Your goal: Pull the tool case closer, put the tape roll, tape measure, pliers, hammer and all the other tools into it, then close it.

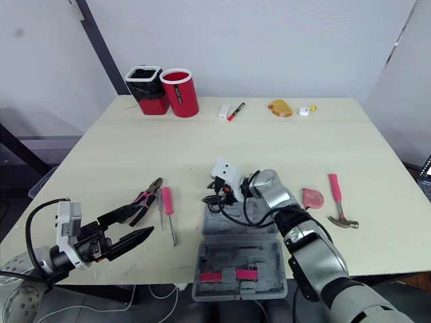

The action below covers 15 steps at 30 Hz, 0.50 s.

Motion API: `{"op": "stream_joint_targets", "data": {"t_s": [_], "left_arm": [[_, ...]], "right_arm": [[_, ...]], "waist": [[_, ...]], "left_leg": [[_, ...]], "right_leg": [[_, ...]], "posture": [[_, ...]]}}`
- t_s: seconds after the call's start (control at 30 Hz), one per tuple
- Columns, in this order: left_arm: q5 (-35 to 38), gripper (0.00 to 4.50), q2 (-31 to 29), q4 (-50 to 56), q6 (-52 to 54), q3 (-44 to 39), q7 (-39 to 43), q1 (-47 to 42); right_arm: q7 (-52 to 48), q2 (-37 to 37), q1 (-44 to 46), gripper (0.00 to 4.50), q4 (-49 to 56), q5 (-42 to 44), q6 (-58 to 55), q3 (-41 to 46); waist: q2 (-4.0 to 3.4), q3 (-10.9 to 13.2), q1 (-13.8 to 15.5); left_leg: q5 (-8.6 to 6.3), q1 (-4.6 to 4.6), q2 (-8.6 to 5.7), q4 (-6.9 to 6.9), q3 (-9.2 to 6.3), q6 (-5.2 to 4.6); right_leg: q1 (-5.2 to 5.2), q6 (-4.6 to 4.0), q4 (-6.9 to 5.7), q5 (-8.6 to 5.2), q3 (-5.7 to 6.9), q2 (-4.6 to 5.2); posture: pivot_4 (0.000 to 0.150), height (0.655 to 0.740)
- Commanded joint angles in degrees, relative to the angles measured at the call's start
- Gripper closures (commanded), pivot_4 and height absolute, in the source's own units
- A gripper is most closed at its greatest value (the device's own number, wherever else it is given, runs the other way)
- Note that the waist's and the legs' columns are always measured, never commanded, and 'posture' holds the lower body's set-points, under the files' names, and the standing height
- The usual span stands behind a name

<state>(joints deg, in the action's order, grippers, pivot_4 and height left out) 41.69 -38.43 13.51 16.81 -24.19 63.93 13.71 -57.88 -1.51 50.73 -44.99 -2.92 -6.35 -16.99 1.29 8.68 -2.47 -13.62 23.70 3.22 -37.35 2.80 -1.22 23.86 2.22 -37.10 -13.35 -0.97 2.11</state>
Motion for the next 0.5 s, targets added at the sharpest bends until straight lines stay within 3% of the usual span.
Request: {"op": "stream_joint_targets", "data": {"t_s": [0.03,0.37,0.4,0.5], "left_arm": [[-0.2,0.0,-0.6,0.8,-0.4,-0.5,0.0,-0.4],[-0.8,0.0,-0.7,0.7,-0.2,-0.4,-0.1,-0.8],[-0.8,0.0,-0.7,0.7,-0.1,-0.4,-0.1,-0.9],[-0.8,0.0,-0.8,0.7,0.1,-0.4,-0.1,-1.0]], "right_arm": [[1.0,0.2,0.5,2.2,-1.0,0.1,3.1,0.5],[2.3,0.4,0.4,2.2,-5.8,-0.4,7.4,0.8],[2.5,0.4,0.4,2.65,-5.9,-0.4,7.6,0.8],[2.9,0.5,0.5,2.65,-6.4,-0.5,8.3,0.9]], "waist": [[0.01,0.0,0.0],[0.0,0.0,0.0],[0.0,0.0,0.0],[0.0,0.0,0.0]], "left_leg": [[0.0,0.0,0.0,0.0,0.0,0.0],[0.0,-0.01,0.0,0.0,-0.01,0.0],[0.0,-0.01,0.0,0.0,-0.01,0.0],[0.0,-0.01,0.0,0.0,-0.02,0.0]], "right_leg": [[0.0,0.0,0.0,0.0,0.0,0.0],[0.0,0.0,0.0,0.0,0.0,0.0],[-0.01,0.0,0.0,0.0,0.0,0.0],[-0.01,0.0,0.0,0.0,-0.01,0.0]], "posture": [[0.15,0.74],[0.15,0.74],[0.15,0.74],[0.15,0.74]]}}
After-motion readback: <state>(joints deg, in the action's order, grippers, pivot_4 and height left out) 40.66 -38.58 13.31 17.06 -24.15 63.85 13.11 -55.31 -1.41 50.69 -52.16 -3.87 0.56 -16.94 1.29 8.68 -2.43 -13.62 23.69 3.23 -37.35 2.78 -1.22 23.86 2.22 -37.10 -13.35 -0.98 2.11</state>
